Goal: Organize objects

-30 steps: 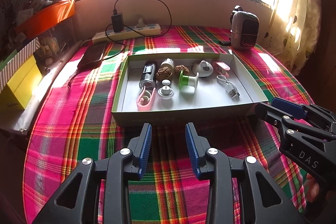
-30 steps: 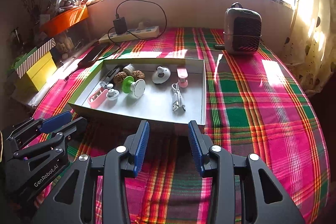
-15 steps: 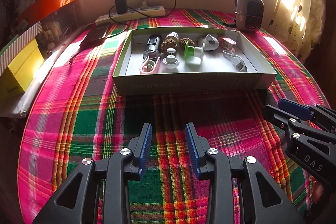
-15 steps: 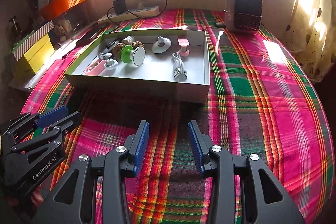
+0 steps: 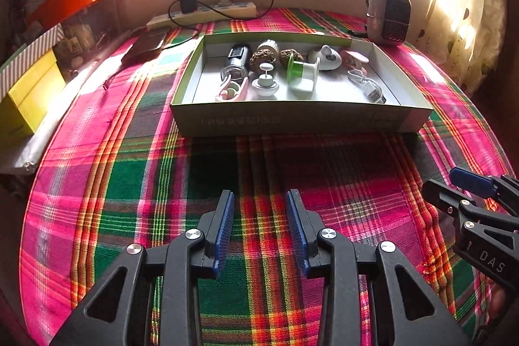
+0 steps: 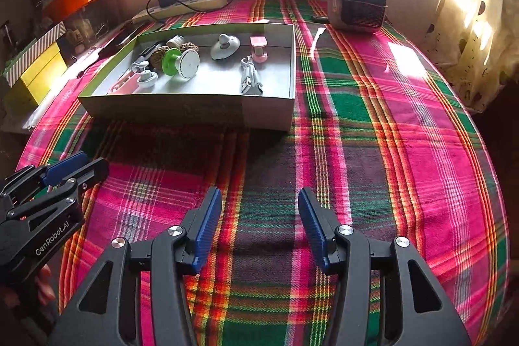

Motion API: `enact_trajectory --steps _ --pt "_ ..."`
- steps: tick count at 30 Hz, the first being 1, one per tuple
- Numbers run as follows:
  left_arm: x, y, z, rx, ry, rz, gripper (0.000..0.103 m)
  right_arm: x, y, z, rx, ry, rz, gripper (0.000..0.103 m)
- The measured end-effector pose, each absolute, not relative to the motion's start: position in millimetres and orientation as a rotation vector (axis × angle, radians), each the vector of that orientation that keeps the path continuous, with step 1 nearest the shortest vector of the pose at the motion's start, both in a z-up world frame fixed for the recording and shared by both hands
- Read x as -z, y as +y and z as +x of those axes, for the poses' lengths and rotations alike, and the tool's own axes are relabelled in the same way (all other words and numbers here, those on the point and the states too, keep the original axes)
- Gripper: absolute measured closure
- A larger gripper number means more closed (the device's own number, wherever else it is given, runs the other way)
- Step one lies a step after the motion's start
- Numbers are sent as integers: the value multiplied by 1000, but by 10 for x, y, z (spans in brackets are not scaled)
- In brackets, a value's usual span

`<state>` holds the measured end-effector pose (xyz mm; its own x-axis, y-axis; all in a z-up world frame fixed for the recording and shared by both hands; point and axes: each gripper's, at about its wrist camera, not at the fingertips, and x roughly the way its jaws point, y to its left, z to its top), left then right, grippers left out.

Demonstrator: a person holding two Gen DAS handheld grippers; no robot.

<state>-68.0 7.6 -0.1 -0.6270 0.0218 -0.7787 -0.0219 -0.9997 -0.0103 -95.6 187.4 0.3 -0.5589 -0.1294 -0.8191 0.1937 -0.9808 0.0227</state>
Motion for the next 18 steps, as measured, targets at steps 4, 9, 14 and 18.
enact_trajectory --steps 4,9,14,18 --pt "5 71 -673 -2816 1 -1332 71 -36 1981 -915 2637 74 1379 53" --pt "5 72 -668 -2820 1 -1328 71 20 1917 -879 2628 114 1378 52" --pt "8 70 -666 -2820 0 -1328 71 31 1833 -876 2628 155 1331 52" --pt "13 75 -666 -2822 2 -1329 71 37 1819 -945 2633 149 1334 48"
